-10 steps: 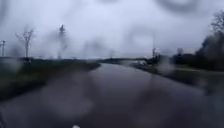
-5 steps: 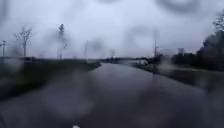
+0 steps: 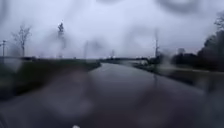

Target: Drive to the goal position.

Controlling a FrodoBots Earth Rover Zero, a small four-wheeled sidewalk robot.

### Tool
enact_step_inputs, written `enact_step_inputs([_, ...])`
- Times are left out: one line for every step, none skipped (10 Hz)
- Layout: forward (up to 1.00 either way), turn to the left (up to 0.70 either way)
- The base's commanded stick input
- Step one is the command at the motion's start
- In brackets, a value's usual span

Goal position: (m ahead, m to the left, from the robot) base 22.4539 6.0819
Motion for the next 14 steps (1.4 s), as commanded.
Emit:
enact_step_inputs([0.70,0.00])
enact_step_inputs([0.70,0.00])
enact_step_inputs([0.70,0.00])
enact_step_inputs([0.70,0.00])
enact_step_inputs([0.70,0.00])
enact_step_inputs([0.70,0.00])
enact_step_inputs([0.70,0.00])
enact_step_inputs([0.70,0.00])
enact_step_inputs([0.70,0.00])
enact_step_inputs([0.70,0.00])
enact_step_inputs([0.70,0.00])
enact_step_inputs([0.70,0.00])
enact_step_inputs([0.70,0.00])
enact_step_inputs([0.70,0.00])
